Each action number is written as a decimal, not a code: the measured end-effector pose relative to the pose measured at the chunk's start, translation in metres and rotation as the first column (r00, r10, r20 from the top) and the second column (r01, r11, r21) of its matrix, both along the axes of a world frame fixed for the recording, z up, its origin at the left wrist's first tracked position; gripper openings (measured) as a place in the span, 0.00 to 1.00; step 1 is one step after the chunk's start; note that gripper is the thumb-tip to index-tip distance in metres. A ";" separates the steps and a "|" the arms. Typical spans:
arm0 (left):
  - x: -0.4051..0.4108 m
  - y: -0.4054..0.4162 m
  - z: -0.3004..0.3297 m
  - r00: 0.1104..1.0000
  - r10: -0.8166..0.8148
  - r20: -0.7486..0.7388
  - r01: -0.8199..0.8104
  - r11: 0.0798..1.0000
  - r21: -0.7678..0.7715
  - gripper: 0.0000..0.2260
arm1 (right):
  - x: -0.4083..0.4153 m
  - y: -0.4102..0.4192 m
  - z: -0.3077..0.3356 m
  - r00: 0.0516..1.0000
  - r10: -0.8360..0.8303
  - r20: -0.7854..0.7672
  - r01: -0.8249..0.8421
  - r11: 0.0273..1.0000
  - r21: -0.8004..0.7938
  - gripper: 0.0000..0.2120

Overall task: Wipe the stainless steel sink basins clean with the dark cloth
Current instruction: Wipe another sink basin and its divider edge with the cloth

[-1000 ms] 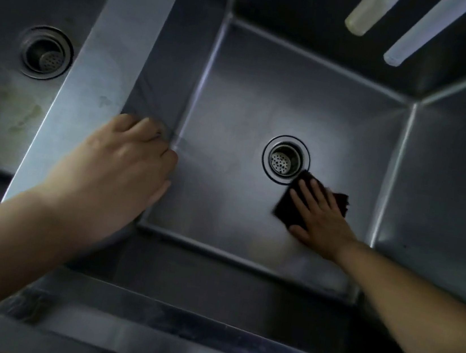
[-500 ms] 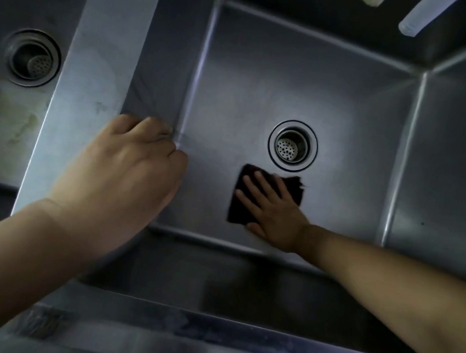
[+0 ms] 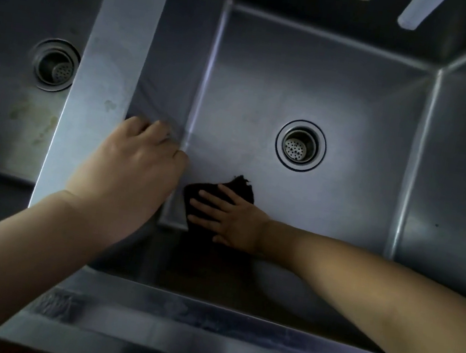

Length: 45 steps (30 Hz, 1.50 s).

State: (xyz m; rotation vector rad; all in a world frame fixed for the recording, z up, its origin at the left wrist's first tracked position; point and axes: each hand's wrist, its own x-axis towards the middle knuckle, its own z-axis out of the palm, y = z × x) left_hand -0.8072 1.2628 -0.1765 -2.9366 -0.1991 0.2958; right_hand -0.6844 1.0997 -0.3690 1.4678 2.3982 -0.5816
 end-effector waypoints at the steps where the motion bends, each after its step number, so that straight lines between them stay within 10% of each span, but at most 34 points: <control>1: 0.000 -0.001 0.000 1.000 -0.011 0.001 0.011 1.000 -0.012 0.04 | 0.010 -0.015 0.002 1.000 -0.021 0.003 0.021 1.000 -0.009 0.29; 12: 0.029 -0.008 -0.011 0.994 0.060 -0.095 -0.072 0.990 -0.122 0.08 | 0.137 -0.136 0.036 0.946 -0.229 0.228 0.246 0.968 -0.047 0.32; 18: 0.075 -0.040 -0.040 0.963 0.076 -0.260 -0.114 0.984 -0.135 0.13 | 0.190 -0.156 0.020 0.575 -0.690 0.440 0.797 0.595 -0.108 0.34; 22: 0.095 -0.048 -0.071 0.962 0.023 -0.271 -0.071 0.983 -0.168 0.12 | 0.166 -0.156 0.013 0.455 -0.775 0.437 0.885 0.449 -0.126 0.37; 26: 0.109 -0.054 -0.102 0.943 0.061 -0.328 -0.141 0.964 -0.224 0.11 | 0.137 -0.166 0.009 0.484 -0.747 0.457 0.869 0.472 -0.149 0.40; 33: 0.128 -0.056 -0.137 0.891 0.159 -0.426 -0.226 0.968 -0.112 0.32 | 0.120 -0.132 0.019 0.834 -0.507 0.218 0.527 0.848 -0.044 0.37; 45: 0.114 -0.053 -0.155 0.890 0.211 -0.405 -0.324 0.916 -0.235 0.32 | 0.148 0.015 -0.013 0.698 -0.707 0.110 0.689 0.706 0.163 0.30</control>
